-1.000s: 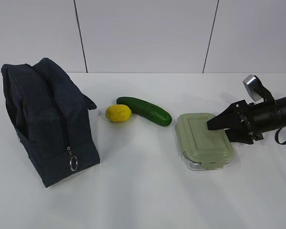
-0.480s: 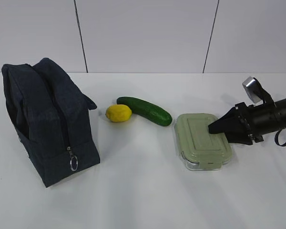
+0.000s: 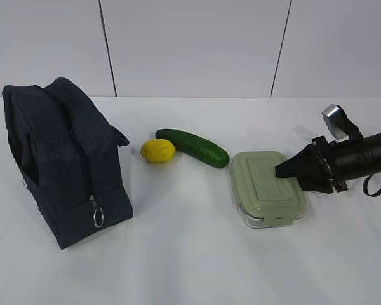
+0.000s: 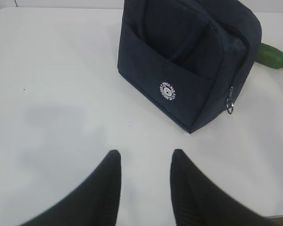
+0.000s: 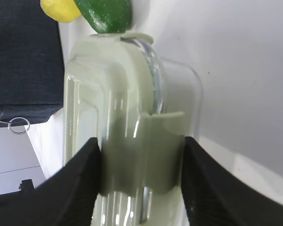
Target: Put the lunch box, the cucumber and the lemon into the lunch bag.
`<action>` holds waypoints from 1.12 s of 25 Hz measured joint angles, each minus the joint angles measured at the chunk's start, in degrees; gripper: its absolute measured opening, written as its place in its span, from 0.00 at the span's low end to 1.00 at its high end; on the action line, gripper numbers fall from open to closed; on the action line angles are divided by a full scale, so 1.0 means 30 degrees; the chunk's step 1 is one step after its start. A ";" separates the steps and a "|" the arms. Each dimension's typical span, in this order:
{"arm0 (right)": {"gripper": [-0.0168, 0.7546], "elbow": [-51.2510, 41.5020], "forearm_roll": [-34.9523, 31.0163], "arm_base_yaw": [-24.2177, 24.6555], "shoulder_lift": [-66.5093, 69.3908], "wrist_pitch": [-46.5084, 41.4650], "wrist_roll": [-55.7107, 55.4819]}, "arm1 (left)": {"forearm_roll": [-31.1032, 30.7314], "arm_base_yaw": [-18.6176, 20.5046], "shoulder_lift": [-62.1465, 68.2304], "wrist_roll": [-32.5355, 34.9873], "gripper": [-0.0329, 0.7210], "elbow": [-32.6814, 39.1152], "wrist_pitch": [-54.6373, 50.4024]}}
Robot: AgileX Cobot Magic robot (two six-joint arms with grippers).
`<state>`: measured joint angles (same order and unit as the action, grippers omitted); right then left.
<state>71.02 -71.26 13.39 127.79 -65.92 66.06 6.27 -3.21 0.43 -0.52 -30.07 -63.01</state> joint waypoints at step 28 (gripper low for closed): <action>0.51 0.0116 -0.0789 0.0000 0.0071 0.0235 0.0255 | 0.0000 0.0000 0.0000 0.0000 0.36 0.0000 0.0000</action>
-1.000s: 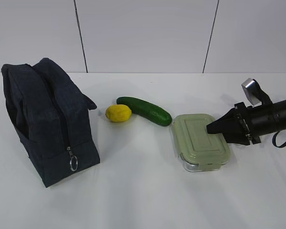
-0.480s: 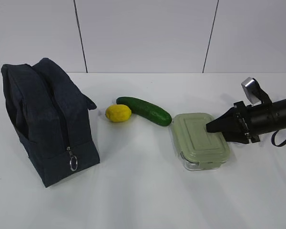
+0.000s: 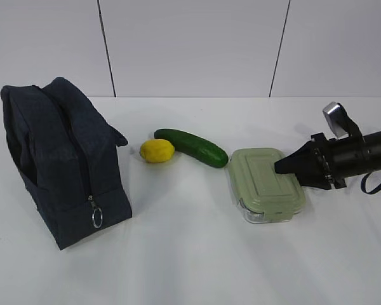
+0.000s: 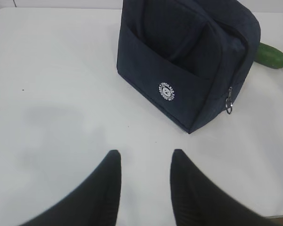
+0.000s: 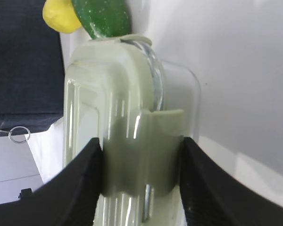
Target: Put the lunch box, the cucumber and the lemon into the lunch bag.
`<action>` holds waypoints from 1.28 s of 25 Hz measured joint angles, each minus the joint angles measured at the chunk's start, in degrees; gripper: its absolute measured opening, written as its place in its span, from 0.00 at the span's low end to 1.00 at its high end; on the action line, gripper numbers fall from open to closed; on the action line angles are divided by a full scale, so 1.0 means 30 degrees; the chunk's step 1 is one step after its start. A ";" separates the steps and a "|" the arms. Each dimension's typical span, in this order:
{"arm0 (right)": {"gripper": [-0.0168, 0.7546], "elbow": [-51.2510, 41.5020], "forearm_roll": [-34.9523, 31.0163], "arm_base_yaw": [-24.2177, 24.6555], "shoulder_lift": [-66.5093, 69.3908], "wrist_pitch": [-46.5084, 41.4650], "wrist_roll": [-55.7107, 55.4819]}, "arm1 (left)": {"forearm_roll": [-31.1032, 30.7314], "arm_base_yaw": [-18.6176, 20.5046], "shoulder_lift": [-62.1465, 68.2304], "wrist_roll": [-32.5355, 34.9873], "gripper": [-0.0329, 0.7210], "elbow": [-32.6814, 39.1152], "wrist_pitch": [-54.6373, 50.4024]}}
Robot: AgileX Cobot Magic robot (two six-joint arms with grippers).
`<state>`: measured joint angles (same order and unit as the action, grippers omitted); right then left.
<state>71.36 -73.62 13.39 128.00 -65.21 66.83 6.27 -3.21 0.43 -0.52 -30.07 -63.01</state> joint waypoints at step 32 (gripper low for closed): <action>0.51 0.0000 0.1174 -0.0197 -0.5167 -0.0073 -0.4109 | 0.5398 0.0000 0.9607 -0.2087 0.55 -0.2301 0.5174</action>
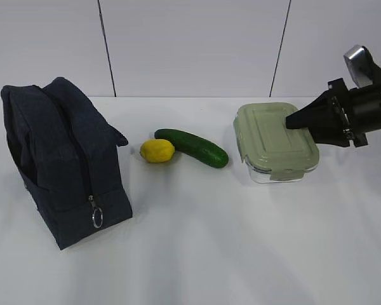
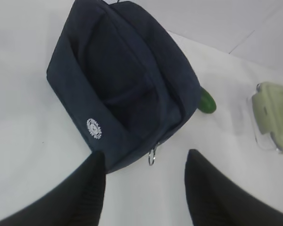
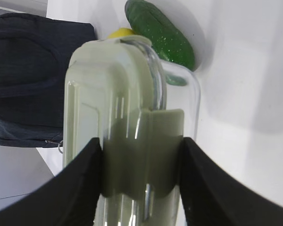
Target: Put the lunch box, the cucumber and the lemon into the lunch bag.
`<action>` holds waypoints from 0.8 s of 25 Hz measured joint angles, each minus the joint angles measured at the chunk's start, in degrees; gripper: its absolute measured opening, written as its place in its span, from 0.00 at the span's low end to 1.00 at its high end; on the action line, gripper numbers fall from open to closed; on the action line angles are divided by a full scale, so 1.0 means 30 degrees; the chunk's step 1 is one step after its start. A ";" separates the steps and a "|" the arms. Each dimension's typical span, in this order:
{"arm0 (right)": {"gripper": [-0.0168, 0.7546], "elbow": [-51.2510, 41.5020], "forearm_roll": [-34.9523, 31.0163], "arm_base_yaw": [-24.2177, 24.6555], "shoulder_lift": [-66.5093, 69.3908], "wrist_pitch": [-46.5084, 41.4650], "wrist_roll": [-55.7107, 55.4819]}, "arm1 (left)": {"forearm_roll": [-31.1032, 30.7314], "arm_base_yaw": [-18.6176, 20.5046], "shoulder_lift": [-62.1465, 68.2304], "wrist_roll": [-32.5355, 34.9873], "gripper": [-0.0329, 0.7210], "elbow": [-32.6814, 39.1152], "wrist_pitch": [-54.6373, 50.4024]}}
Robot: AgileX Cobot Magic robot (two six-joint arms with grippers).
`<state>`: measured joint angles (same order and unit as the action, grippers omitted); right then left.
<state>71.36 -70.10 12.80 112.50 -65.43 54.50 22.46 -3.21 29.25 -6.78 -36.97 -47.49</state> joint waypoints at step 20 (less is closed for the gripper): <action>0.51 -0.0034 0.0064 -0.0012 0.0000 0.0000 -0.0008 | 0.6842 0.0000 1.4231 -0.1592 0.55 -0.3975 0.5146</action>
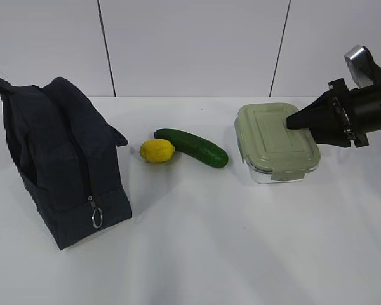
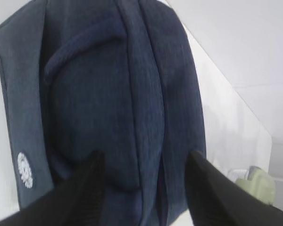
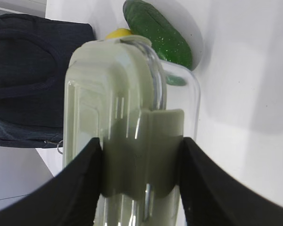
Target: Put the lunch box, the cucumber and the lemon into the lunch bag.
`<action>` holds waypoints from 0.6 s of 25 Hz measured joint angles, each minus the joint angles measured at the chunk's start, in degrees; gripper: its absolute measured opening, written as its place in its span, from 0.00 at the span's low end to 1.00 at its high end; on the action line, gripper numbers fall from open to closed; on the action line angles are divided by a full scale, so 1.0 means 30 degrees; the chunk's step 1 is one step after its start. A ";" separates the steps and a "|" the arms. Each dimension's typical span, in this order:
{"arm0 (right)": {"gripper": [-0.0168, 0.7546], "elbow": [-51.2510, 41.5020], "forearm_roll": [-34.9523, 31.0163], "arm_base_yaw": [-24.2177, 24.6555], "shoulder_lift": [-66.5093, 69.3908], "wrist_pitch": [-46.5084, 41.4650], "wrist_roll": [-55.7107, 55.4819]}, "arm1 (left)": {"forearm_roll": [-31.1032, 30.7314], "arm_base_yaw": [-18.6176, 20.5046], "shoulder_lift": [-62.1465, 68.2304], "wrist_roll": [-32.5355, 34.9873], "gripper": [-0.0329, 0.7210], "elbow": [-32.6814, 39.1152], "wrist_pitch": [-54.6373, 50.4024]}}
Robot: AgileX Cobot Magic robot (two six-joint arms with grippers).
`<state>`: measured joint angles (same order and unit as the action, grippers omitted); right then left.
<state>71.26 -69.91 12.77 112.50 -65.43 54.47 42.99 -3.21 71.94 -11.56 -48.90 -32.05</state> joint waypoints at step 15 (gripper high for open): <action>0.51 0.0000 -0.0035 0.0000 0.0000 -0.0034 0.0000 | 0.0115 0.0000 0.4165 0.0460 0.55 -0.1793 0.1218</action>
<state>71.26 -70.02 12.77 112.50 -65.53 54.47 43.33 -3.21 84.44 -10.18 -54.28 -28.39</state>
